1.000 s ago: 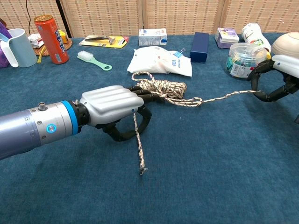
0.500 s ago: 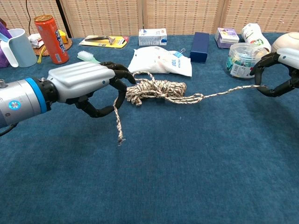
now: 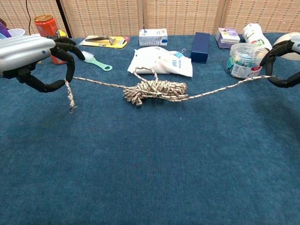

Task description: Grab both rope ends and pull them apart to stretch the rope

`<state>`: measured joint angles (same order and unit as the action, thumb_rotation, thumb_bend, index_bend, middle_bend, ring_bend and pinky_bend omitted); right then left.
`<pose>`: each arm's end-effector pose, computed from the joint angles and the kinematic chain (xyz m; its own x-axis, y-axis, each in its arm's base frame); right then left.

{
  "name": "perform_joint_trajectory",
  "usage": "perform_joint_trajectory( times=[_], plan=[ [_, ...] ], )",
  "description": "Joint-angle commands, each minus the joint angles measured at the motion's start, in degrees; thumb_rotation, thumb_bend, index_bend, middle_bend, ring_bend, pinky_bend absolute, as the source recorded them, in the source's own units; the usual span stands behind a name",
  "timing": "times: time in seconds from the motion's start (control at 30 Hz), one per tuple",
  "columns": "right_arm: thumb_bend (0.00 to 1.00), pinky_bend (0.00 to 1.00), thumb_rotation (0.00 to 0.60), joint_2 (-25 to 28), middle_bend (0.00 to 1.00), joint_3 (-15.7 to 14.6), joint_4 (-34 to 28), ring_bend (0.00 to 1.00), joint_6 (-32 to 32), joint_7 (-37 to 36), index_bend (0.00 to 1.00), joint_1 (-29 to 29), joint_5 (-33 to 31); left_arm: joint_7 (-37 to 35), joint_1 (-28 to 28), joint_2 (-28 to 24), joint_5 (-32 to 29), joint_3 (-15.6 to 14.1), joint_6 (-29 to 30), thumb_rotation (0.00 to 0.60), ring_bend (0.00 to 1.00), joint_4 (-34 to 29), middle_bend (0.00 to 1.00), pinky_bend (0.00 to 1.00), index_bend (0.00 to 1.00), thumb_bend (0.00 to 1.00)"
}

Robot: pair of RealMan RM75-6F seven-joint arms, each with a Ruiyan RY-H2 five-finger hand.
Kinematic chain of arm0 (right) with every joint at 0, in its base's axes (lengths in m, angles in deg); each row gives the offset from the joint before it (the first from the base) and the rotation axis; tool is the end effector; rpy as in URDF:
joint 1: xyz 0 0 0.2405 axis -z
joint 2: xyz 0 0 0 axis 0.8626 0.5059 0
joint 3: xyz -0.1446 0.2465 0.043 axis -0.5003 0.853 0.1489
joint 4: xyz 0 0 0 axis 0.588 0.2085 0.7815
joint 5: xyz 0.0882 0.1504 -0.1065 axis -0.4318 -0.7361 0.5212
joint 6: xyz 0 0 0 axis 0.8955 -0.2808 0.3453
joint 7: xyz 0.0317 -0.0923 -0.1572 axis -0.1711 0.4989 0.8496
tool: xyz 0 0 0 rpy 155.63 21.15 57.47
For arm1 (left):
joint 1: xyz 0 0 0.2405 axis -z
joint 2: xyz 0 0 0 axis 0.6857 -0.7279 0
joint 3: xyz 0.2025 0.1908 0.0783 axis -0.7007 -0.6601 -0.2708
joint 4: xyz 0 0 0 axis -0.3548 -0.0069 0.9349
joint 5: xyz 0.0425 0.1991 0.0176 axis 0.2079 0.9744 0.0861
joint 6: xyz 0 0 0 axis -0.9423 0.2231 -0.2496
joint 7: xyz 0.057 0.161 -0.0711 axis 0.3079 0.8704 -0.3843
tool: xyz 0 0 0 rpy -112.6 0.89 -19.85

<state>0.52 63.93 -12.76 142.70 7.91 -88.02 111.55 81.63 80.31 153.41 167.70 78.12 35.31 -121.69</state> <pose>-0.2672 -0.3790 0.0561 0.2321 -0.1826 0.9554 -0.9703 -0.1126 0.2141 -0.1942 0.3647 0.0290 0.5095 0.1433 0.8484 0.7723 -0.5109 -0.3775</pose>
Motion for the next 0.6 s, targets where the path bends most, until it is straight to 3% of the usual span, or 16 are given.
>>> perform_joint_trajectory(
  times=[0.03, 0.6],
  plan=[
    [0.56, 0.00, 0.600, 0.37, 0.28, 0.12, -0.33, 0.03, 0.26, 0.12, 0.63, 0.08, 0.06, -1.02, -0.86, -1.31, 0.09, -0.02, 0.81, 0.600, 0.03, -0.50, 0.21, 0.00, 0.70, 0.48],
    [0.56, 0.00, 0.600, 4.65, 0.29, 0.29, -0.73, 0.04, 1.74, 0.21, 0.64, 1.46, -0.11, -7.31, -7.70, -11.90, -3.07, 1.48, 6.67, 0.600, 0.03, 0.12, 0.21, 0.00, 0.71, 0.48]
  ],
)
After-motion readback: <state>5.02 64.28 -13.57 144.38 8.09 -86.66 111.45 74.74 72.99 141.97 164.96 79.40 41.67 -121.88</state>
